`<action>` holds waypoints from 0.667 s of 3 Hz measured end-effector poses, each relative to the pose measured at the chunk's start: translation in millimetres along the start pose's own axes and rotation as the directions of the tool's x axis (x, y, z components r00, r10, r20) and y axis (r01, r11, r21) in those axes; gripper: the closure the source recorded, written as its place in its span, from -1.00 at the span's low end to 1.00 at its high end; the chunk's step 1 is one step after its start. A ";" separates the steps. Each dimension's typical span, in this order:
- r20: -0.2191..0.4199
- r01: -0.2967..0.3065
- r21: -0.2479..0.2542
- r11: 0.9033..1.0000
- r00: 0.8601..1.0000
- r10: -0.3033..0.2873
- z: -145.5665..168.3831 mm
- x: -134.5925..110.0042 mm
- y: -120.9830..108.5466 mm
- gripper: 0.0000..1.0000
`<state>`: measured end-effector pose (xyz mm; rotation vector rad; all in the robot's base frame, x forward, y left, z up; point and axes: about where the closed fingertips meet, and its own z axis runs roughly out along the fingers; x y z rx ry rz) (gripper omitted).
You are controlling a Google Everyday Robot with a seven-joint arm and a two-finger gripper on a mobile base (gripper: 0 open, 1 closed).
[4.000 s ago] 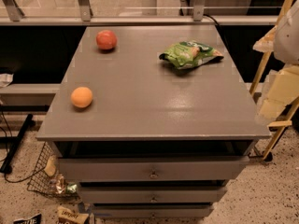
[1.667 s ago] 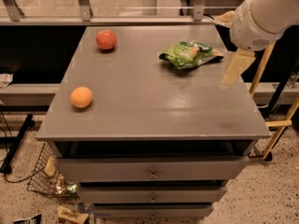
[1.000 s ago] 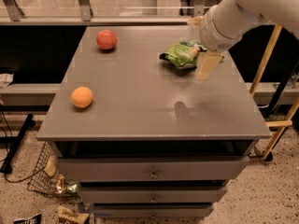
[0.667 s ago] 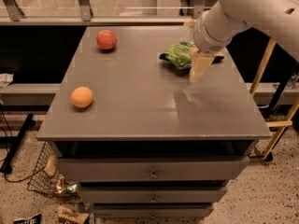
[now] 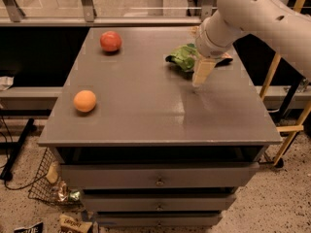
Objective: Move green rice chip bag near orange
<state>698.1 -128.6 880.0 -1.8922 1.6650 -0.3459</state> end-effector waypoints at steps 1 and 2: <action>0.009 -0.008 -0.001 1.000 1.000 0.008 10.8 0.6 -6.2 -0.48; 0.015 -0.010 -0.007 1.000 1.000 0.010 15.9 0.3 -7.0 -0.03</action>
Offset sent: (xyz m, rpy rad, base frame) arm 0.0186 0.0033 -0.0087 0.0228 0.0122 0.0013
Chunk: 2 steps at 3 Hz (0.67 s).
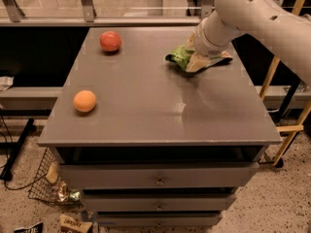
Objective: Move green rice chip bag near orange
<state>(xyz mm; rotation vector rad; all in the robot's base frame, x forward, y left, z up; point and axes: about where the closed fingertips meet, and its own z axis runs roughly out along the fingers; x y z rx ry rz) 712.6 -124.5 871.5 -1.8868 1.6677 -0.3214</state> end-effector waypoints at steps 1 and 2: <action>0.013 0.009 0.000 1.000 1.000 -0.009 -2.1 -3.4 0.6 0.43; 0.066 0.038 0.037 0.999 0.997 -0.040 -25.2 -18.5 -4.3 0.89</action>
Offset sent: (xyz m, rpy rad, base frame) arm -0.0331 0.0215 0.0699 0.0951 -0.1146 0.1329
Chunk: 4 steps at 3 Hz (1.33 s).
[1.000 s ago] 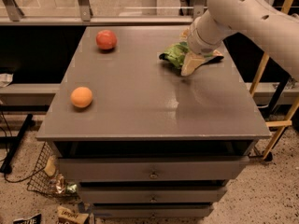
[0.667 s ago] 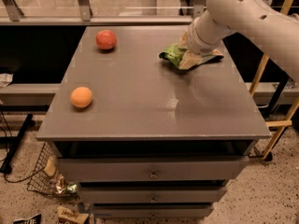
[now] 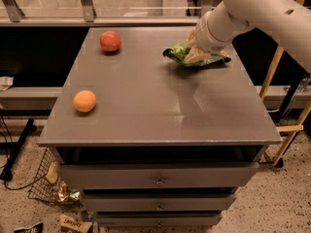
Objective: Move green rice chip bag near orange
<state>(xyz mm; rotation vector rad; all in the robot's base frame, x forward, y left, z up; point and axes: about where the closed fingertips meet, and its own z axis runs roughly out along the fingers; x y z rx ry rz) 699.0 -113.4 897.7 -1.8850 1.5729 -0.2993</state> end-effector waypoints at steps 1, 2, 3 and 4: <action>0.111 0.047 0.055 0.997 0.992 -0.053 -34.9 -30.9 -10.6 1.00; 0.111 0.047 0.055 0.997 0.992 -0.053 -34.9 -30.9 -10.6 1.00; 0.150 0.088 0.034 0.996 0.984 -0.092 -31.9 -53.9 -4.7 1.00; 0.214 0.169 0.015 0.985 0.962 -0.169 -32.9 -93.2 5.3 1.00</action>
Offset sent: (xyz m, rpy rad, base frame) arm -0.0153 0.0125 0.0350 0.0585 -0.0518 0.0708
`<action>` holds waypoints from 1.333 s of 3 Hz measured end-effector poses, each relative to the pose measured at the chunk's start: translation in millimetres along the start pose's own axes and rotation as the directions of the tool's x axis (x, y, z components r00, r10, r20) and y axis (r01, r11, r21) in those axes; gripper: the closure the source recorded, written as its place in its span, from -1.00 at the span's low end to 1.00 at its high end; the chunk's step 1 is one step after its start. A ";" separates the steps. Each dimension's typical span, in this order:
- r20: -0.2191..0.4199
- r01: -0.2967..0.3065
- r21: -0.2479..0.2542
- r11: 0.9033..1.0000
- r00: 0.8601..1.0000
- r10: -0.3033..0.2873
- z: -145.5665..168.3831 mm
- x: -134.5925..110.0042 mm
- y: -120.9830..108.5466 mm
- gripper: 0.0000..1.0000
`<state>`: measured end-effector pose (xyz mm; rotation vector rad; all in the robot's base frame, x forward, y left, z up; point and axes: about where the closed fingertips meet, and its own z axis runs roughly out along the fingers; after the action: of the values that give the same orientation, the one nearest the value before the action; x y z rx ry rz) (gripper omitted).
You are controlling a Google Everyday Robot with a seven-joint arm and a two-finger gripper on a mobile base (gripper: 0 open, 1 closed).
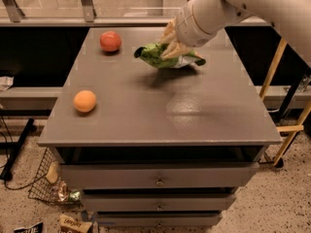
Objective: Move green rice chip bag near orange
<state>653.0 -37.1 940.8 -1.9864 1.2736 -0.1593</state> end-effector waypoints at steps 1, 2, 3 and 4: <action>0.071 0.079 -0.035 0.996 0.995 -0.077 8.6 -40.7 4.5 1.00; 0.117 0.145 -0.076 0.987 0.984 -0.135 19.2 -72.6 13.2 1.00; 0.154 0.170 -0.110 0.979 0.976 -0.153 30.4 -90.3 23.7 1.00; 0.177 0.174 -0.134 0.976 0.973 -0.149 37.6 -95.7 33.2 1.00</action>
Offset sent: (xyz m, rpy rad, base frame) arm -0.0567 0.0987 -0.0047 -0.0530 0.0320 0.2930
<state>599.3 54.2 919.6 -2.1823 1.0437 0.0236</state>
